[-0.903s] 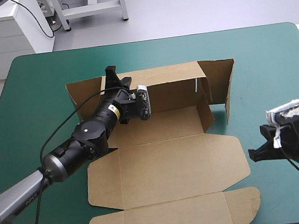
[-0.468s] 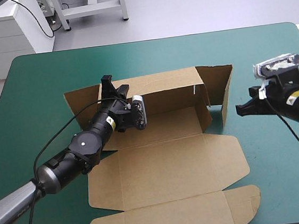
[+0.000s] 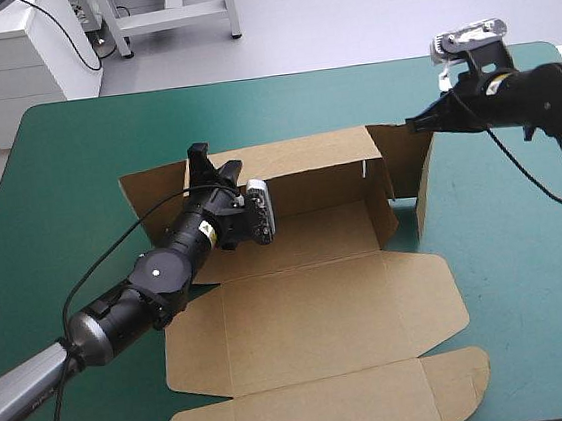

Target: Fold the box

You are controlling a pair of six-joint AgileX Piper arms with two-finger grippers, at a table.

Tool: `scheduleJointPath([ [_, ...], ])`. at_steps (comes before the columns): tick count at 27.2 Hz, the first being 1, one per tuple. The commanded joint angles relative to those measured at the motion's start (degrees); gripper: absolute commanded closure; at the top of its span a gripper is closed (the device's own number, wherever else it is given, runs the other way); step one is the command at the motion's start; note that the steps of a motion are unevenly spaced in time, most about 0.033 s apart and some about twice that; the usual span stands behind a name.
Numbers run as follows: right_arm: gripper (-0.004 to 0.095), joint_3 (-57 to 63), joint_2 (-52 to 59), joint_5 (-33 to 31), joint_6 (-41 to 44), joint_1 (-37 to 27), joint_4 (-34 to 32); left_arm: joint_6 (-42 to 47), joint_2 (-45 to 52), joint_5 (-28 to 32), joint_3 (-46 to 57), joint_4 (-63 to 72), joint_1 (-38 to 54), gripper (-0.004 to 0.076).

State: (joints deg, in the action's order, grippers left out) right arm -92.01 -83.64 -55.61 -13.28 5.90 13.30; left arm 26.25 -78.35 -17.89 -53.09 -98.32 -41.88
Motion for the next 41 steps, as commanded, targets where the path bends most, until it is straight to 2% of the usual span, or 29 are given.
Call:
scheduleJointPath([
  [1, 0.0927, -7.47, -3.93, -1.34, 0.81, -0.41, 1.10, 0.74, 2.14, -1.40, -1.59, -4.01, -0.30, 0.0731],
  [6, 0.0927, -14.06, -10.43, -2.81, 2.79, -0.41, 1.10, 0.74, 2.14, -1.28, -1.59, -4.01, -0.30, 0.0731],
  [13, 0.0927, -16.79, -16.22, -5.54, 3.83, -0.41, 2.54, 0.74, 2.14, -0.87, -1.59, -4.01, -0.30, 0.0731],
  [20, 0.0927, -16.88, -17.66, -10.74, 3.46, -0.41, 2.43, 0.74, 2.14, -0.83, -1.59, -4.01, -0.30, 0.0731],
  [24, 0.0927, -16.75, -17.66, -15.79, 0.43, -0.41, 2.29, 0.74, 2.14, -1.39, -1.59, -4.01, -0.30, 0.0731],
  [34, 0.0929, -15.41, -15.83, -15.79, -0.28, -0.41, 5.68, -0.32, 2.03, -2.01, -1.59, -4.01, -0.30, 0.0731],
  [37, 0.0928, -10.23, -13.60, -15.79, -1.85, -0.41, 5.68, -0.32, 0.81, -4.15, -1.59, -3.84, -0.30, 0.0731],
  [41, 0.0929, -5.05, -10.62, -14.41, -5.70, -0.41, 7.81, -0.32, -0.03, -3.21, -1.59, -3.84, -0.30, 0.0731],
])
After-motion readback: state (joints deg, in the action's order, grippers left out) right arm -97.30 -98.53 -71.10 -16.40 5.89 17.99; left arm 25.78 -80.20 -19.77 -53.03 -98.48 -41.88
